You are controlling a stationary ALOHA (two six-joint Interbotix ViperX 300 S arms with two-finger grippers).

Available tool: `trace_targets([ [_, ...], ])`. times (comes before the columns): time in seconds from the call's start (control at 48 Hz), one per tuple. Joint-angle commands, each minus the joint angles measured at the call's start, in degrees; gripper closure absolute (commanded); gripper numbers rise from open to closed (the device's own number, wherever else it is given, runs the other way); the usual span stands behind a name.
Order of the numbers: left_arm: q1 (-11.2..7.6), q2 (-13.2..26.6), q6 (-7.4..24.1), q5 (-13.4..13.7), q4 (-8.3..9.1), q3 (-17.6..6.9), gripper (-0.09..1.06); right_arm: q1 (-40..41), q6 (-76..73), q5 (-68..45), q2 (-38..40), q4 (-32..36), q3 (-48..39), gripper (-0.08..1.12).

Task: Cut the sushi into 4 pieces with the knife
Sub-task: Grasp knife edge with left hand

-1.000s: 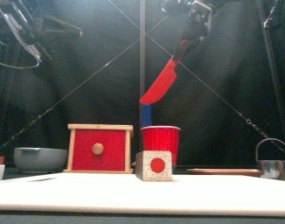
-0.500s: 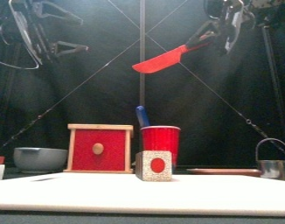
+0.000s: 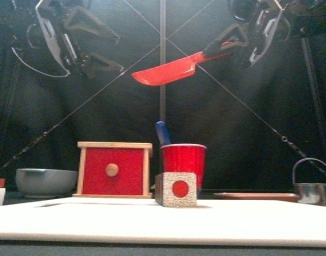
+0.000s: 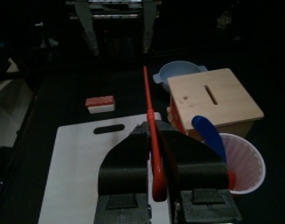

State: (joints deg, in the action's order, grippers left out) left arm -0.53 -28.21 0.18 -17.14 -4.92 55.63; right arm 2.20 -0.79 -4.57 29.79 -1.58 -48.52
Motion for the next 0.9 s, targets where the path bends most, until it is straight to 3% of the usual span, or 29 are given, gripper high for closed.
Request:
trace_targets([
  [0.021,0.26,1.0,0.1,-0.2,0.53,-2.3,-0.05,-0.2,-0.1,-1.1,-0.2,0.2,1.8,0.95],
  [0.271,0.79,3.9,0.1,-0.2,1.23,-3.2,-0.02,-0.2,0.0,-3.0,-1.1,0.4,2.0,0.95],
  [0.521,2.11,7.4,0.3,-0.4,1.93,-4.3,0.09,-0.2,0.0,-3.7,-1.5,0.4,2.2,0.95],
  [0.75,2.72,8.7,0.2,-4.3,3.34,-4.3,0.18,-0.2,-0.2,-3.8,-1.5,0.3,2.1,0.95],
  [0.896,2.90,8.9,0.2,-4.5,3.43,-4.0,0.20,-0.2,0.0,-3.8,-1.4,0.4,2.2,0.95],
])
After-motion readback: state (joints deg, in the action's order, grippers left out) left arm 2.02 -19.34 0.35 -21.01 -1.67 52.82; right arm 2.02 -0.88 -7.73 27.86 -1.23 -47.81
